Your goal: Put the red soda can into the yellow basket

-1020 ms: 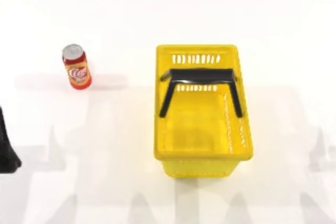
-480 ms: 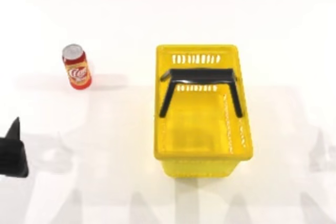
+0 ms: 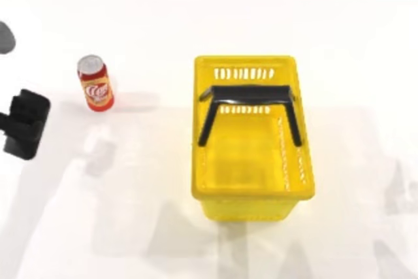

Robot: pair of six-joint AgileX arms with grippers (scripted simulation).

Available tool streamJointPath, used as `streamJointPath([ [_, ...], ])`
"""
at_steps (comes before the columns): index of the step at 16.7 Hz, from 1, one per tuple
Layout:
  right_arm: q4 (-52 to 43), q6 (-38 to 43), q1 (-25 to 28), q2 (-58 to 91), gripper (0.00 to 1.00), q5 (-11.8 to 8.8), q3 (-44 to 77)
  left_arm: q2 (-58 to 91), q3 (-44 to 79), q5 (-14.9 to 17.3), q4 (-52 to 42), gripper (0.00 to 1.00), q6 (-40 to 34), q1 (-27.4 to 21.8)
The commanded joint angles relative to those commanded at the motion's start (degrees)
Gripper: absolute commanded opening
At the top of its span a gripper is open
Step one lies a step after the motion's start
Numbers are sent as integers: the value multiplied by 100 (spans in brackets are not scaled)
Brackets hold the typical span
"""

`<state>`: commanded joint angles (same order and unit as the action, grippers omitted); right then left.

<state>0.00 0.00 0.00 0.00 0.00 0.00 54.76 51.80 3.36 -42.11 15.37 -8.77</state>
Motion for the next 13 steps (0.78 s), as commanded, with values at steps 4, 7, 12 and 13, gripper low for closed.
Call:
streamJointPath([
  [4,0,0,0,0,100,0,0,2189,2575,-19,-1069,100,617,-184],
  [7,0,0,0,0,100,0,0,3829,4333,-73,-1767,100,1057,-258],
  [12,0,0,0,0,100,0,0,6346,6517,-196,-2831,100,1657,-279],
  [13,0,0,0,0,100,0,0,6774,6817,-219,-3027,100,1750,-274],
])
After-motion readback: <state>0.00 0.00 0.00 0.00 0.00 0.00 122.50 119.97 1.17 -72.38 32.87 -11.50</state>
